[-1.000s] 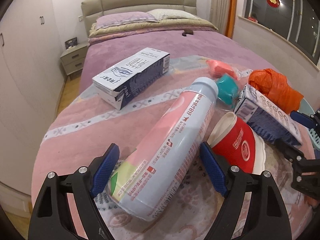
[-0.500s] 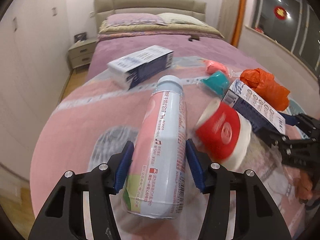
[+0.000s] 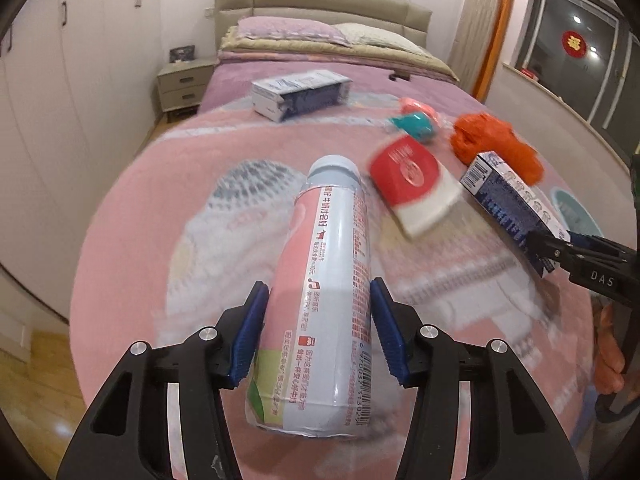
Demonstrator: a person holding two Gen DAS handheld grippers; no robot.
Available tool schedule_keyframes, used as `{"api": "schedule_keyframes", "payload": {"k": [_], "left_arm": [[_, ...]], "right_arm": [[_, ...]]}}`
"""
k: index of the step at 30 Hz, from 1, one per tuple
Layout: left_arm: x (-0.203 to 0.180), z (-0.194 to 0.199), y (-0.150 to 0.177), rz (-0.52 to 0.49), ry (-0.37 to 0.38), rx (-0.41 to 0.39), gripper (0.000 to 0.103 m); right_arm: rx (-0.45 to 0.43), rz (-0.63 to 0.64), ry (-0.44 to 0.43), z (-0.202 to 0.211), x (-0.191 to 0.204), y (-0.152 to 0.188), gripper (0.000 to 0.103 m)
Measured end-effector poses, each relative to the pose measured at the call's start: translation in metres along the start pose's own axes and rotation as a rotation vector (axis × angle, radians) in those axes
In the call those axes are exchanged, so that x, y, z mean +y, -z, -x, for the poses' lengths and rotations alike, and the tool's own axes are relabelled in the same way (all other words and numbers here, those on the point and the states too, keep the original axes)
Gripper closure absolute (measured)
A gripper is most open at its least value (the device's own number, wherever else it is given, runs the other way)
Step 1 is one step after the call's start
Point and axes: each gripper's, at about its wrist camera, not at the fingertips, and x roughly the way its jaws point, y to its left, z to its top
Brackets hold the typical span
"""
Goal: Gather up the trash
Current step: 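Grasp the pink spray can with the left tool while the right tool grasps the white milk carton, then carry can and carton to the wastebasket and open both tools to drop them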
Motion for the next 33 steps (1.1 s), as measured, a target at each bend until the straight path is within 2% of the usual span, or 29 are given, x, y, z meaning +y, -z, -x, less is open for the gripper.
{"api": "schedule_keyframes", "payload": {"k": [3,5,9,11,13,15,18,23,25,27,29,33], "left_arm": [[-0.013,0.002,0.014,-0.040,0.046,0.038,0.054],[-0.021,0.004,0.020,-0.065,0.049,0.043,0.054],[-0.032,0.003,0.024,-0.095,0.049,0.049,0.044],[-0.032,0.001,0.021,-0.088,0.035,0.045,0.041],[-0.030,-0.003,0.019,-0.069,0.034,0.050,0.037],[-0.025,-0.008,0.016,-0.041,0.045,0.060,0.036],[-0.019,-0.015,0.010,0.006,0.045,0.075,0.036],[-0.021,-0.017,0.005,0.014,0.025,0.075,0.046],[-0.023,-0.016,0.005,0.014,0.034,0.074,0.055],[-0.027,-0.015,0.005,0.004,0.023,0.073,0.055],[-0.029,-0.014,0.006,-0.004,0.011,0.069,0.056],[-0.033,-0.004,0.004,0.004,0.034,0.037,0.056]], "right_arm": [[0.021,-0.014,-0.009,0.009,-0.004,0.015,0.047],[0.039,-0.015,-0.028,0.013,-0.005,0.025,0.047],[0.042,0.011,-0.049,0.017,0.001,0.034,0.046],[0.040,0.023,-0.054,0.016,0.006,0.032,0.044],[0.026,0.031,-0.057,0.016,0.009,0.029,0.036],[0.008,0.042,-0.057,0.016,0.013,0.026,0.033],[0.009,0.050,-0.050,0.010,0.015,0.020,0.033],[0.021,0.064,-0.044,0.002,0.017,0.016,0.033],[0.027,0.064,-0.041,0.000,0.017,0.015,0.035],[0.036,0.064,-0.047,-0.002,0.016,0.015,0.043],[0.033,0.066,-0.049,-0.002,0.015,0.015,0.045],[0.015,0.066,-0.053,0.004,0.013,0.017,0.046]]}}
